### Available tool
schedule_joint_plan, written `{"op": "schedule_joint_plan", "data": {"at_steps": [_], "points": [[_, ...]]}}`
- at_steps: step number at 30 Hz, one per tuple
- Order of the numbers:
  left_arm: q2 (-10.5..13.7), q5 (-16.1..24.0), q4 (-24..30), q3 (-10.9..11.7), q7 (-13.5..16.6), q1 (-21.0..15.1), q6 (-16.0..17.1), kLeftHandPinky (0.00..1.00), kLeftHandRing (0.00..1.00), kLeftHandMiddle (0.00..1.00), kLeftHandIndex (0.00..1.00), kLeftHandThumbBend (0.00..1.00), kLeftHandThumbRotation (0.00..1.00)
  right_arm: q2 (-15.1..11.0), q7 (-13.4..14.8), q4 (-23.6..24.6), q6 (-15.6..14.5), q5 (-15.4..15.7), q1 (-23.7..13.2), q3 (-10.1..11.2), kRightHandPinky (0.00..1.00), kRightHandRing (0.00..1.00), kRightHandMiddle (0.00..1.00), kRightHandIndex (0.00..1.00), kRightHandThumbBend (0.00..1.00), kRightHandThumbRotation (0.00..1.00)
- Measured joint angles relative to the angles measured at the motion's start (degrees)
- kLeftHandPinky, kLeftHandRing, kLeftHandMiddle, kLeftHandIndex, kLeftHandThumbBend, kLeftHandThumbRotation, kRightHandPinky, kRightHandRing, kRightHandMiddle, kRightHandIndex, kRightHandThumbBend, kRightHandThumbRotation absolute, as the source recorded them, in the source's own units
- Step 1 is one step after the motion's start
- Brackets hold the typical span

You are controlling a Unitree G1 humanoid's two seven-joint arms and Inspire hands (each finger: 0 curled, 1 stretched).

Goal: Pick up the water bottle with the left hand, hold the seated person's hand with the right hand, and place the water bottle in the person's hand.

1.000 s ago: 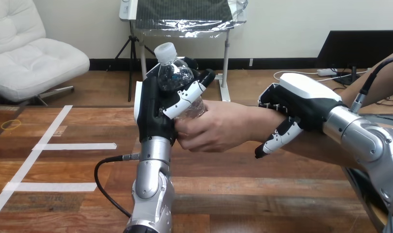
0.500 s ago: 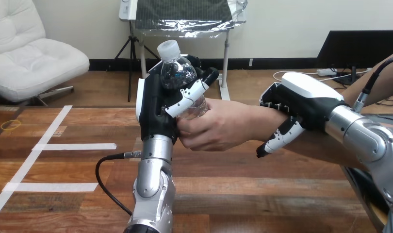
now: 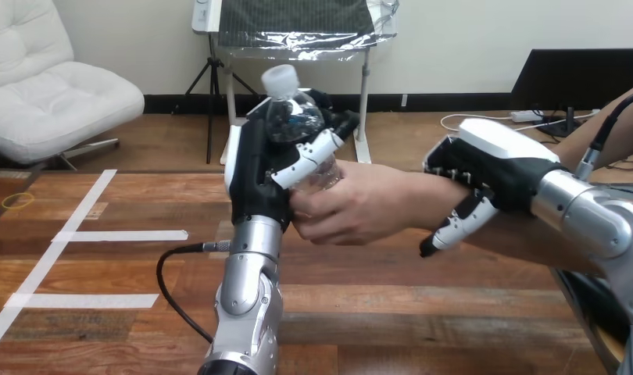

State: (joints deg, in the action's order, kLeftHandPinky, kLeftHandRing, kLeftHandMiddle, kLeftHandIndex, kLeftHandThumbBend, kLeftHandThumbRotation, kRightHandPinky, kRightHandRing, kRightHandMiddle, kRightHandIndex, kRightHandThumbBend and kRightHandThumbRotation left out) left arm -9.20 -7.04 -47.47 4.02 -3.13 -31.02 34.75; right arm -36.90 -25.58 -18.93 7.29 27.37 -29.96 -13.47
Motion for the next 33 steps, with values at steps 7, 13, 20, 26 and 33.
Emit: {"op": "schedule_joint_plan", "data": {"at_steps": [7,13,20,26,33], "points": [[0.54,2.04,3.35,-1.26,-1.05,1.85,-1.63,0.78,0.80,0.83,0.88,0.97,0.68,-1.40,-4.33,1.68,-0.82,0.10,0.02,-0.03,0.43,0.55,0.62,0.66,1.00,0.52],[1.12,3.38,6.99,-2.44,-1.54,3.96,-3.34,0.85,0.85,0.87,0.92,0.94,0.80,-1.97,-6.89,3.80,-1.61,-1.28,0.43,0.21,0.52,0.64,0.70,0.75,1.00,0.58],[1.41,3.14,10.56,-3.35,-2.73,5.98,-4.63,0.83,0.88,0.88,0.92,0.90,0.88,-2.13,-9.34,6.72,-2.81,-3.27,1.39,0.76,0.59,0.71,0.76,0.79,1.00,0.64],[1.66,2.78,13.27,-3.49,-3.58,7.08,-5.90,0.83,0.89,0.88,0.90,0.87,0.93,-2.32,-10.78,9.01,-4.03,-5.12,2.70,1.35,0.59,0.71,0.76,0.80,1.00,0.65],[2.49,2.06,16.80,-3.37,-3.90,8.15,-7.37,0.84,0.89,0.87,0.88,0.87,0.96,-2.34,-11.53,10.84,-5.32,-7.52,4.47,3.20,0.59,0.69,0.75,0.81,1.00,0.68]]}}
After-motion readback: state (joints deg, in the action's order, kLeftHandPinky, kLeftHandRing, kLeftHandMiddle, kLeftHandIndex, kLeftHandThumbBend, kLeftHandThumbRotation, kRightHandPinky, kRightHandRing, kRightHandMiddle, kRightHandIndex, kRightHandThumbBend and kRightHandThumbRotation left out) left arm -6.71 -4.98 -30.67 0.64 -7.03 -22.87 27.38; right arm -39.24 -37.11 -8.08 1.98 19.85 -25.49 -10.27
